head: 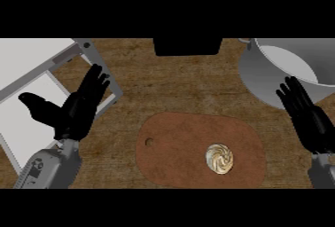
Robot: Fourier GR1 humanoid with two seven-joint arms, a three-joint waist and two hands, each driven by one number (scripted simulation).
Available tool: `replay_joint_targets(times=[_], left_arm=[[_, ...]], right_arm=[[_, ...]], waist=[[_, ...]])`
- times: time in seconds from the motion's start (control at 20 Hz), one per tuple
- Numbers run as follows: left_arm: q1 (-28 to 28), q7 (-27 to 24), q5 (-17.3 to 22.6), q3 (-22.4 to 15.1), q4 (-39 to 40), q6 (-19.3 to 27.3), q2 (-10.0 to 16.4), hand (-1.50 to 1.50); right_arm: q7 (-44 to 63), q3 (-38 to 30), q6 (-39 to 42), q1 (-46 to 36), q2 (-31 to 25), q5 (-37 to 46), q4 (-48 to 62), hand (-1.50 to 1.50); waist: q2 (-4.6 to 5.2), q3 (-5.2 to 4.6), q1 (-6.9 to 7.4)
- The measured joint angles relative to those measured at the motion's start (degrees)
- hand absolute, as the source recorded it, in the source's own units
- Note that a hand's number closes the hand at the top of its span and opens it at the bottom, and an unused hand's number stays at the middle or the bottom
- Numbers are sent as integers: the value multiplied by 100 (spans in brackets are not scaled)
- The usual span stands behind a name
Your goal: Pick the cupcake from the cutting board and place it in the pot
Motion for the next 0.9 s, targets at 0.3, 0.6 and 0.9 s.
replay_joint_targets(times=[0.3, 0.6, 0.9], left_arm=[[-140, -141, -483, 244, -4, 169, 438, 0], [-123, -196, -640, 419, 42, 239, 623, 0], [49, -179, -681, 631, 6, 234, 711, 0]], right_arm=[[-516, 245, 923, -853, -148, 145, 184, 150], [-2340, 662, 1070, -1245, -429, 1716, 1002, -150], [-4135, 670, 1779, -1560, -545, 2095, 1961, -150]], waist=[[87, -42, 361], [124, -62, 444], [108, -62, 304]])
